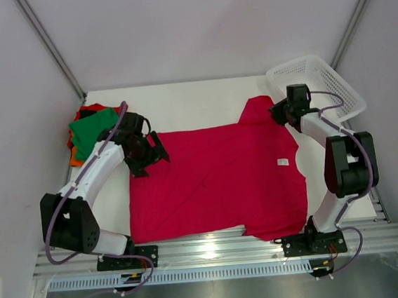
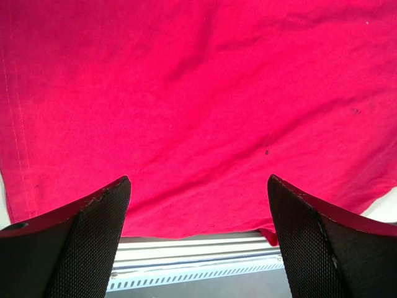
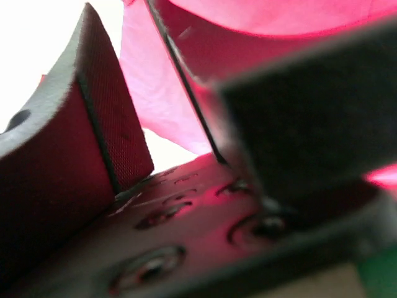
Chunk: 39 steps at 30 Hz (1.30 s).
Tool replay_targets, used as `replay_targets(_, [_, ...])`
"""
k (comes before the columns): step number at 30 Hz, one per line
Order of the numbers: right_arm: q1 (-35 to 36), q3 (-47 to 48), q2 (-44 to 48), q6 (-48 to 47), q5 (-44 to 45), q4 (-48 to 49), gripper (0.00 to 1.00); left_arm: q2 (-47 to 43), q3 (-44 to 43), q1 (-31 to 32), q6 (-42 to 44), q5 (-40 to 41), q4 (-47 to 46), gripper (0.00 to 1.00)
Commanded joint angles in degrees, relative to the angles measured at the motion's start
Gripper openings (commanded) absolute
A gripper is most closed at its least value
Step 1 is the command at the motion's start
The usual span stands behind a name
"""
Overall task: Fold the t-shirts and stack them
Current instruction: Flatten out the tshirt
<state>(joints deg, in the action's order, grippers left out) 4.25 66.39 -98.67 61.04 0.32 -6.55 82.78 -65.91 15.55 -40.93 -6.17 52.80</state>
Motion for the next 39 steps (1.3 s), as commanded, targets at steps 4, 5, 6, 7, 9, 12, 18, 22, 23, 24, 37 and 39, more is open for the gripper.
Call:
replay_targets(4, [0.6, 6.5, -9.1, 9.8, 0.4, 6.4, 0.32, -5.9, -0.3, -0.3, 0.6, 0.8, 1.9, 0.93])
replay_targets(5, [0.6, 8.6, -10.6, 9.6, -0.8, 8.1, 0.33, -6.4, -0.4, -0.3, 0.6, 0.6, 2.1, 0.93])
replay_targets(6, [0.6, 9.7, -13.4, 9.5, -2.8, 9.8, 0.33, -7.3, -0.6, -0.3, 0.6, 0.3, 2.5, 0.93])
replay_targets(7, [0.6, 10.8, -15.0, 9.4, -3.7, 11.0, 0.33, -7.7, -0.6, -0.3, 0.6, 0.0, 2.7, 0.93])
replay_targets(9, [0.6, 15.1, -18.2, 9.4, -5.9, 13.4, 0.32, -8.9, -0.7, -0.3, 0.6, -0.2, 2.8, 0.93])
replay_targets(12, [1.0, 20.9, -23.5, 9.7, -7.5, 13.0, 0.32, -9.7, -0.6, -0.3, 0.8, -0.4, 2.7, 0.93])
replay_targets(18, [2.6, 24.4, -23.6, 13.2, -2.0, 2.0, 0.32, -6.1, -1.8, -0.3, 2.0, 0.5, 2.7, 0.93])
replay_targets(22, [4.5, 21.2, -20.5, 15.9, 3.1, 1.2, 0.33, -2.5, -2.9, -0.3, 2.3, -1.3, 1.6, 0.93])
replay_targets(23, [4.5, 20.8, -20.5, 16.3, 3.1, 1.8, 0.33, -1.3, -3.3, -0.3, 2.6, -1.6, 1.3, 0.93])
replay_targets(24, [4.5, 21.3, -21.1, 16.5, 3.4, 1.6, 0.33, -0.8, -3.7, -0.3, 2.8, -2.1, 1.2, 0.93])
replay_targets(37, [5.1, 36.1, -28.0, 9.9, 8.2, -6.6, 0.32, 0.1, -5.7, -0.3, 5.6, -0.7, 3.1, 0.93])
replay_targets(39, [5.2, 38.2, -29.1, 9.9, 9.7, -10.2, 0.33, 0.0, -6.0, -0.3, 5.9, -0.6, 3.5, 0.93])
